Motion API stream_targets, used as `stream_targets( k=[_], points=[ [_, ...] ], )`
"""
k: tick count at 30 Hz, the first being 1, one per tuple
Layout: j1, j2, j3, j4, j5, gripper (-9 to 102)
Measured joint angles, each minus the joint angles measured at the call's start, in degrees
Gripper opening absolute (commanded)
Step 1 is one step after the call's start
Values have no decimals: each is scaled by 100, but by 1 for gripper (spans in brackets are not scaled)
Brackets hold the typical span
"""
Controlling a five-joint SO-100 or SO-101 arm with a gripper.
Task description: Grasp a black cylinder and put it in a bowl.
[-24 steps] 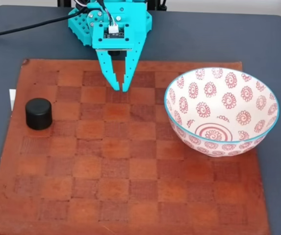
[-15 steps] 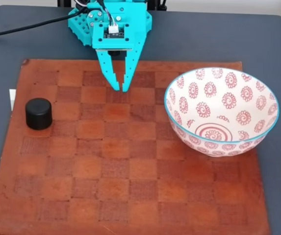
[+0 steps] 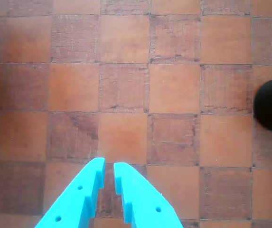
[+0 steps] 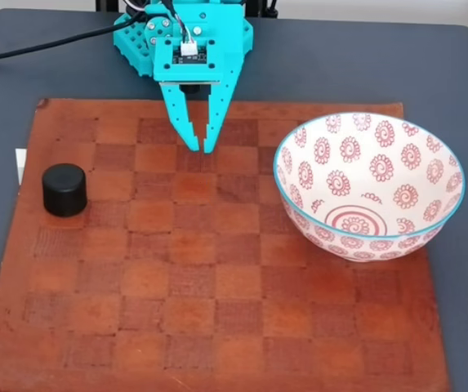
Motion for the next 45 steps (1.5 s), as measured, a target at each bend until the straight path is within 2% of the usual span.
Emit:
stream_targets(
  k=[22,45],
  points=[
    [0,0,-18,0,0,0],
    [-149,-53,-1397,132,-387,0]
  ],
)
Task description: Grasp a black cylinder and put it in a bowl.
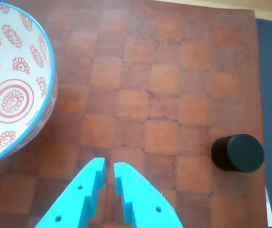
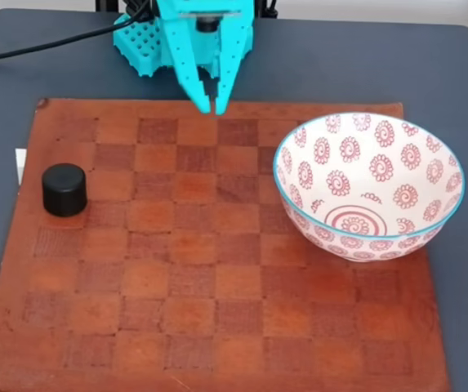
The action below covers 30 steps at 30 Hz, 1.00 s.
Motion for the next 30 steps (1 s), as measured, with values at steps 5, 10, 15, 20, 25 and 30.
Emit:
stream_targets(
  k=[5,10,15,20,25,30],
  points=[
    [62,-1011,-756,62,-9,0],
    [70,-2918,-1819,123,-272,0],
    [202,-4702,-2971,123,-756,0],
    [571,-6029,-3920,123,-1354,9],
    [1028,-6899,-4518,123,-1995,26],
    [1433,-7532,-4764,123,-2566,34]
  ],
)
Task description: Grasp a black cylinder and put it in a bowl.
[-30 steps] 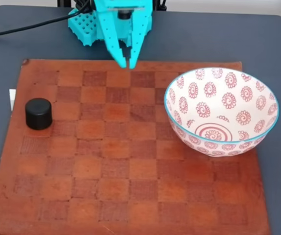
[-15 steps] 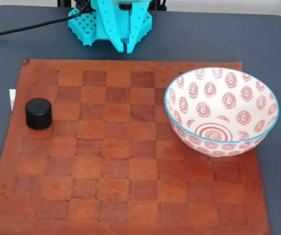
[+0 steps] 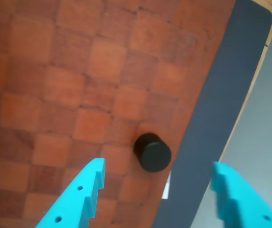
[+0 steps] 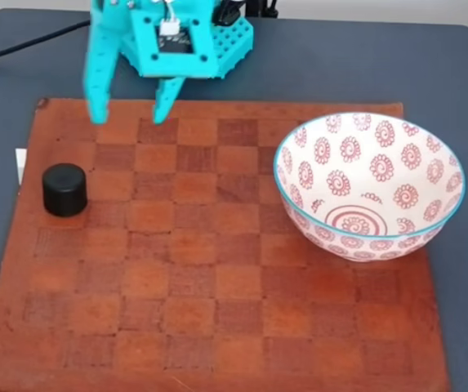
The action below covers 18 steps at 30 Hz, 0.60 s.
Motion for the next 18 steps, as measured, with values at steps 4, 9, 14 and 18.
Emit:
stream_targets(
  k=[4,9,14,18],
  points=[
    [299,-519,-9,0,-246,34],
    [475,-1063,-9,-9,-299,34],
    [483,-1424,-18,-26,-299,35],
    [483,-1758,-18,-123,-299,35]
  ],
)
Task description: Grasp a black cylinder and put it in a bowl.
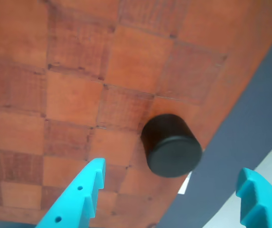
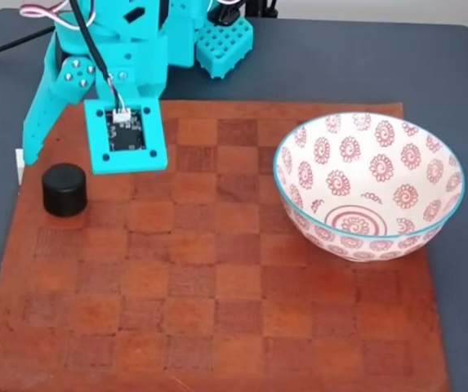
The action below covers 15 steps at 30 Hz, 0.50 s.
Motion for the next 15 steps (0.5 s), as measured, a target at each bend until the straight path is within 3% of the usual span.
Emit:
stream_targets(
  k=[15],
  points=[
    [237,-809,-18,-431,-123,34]
  ],
)
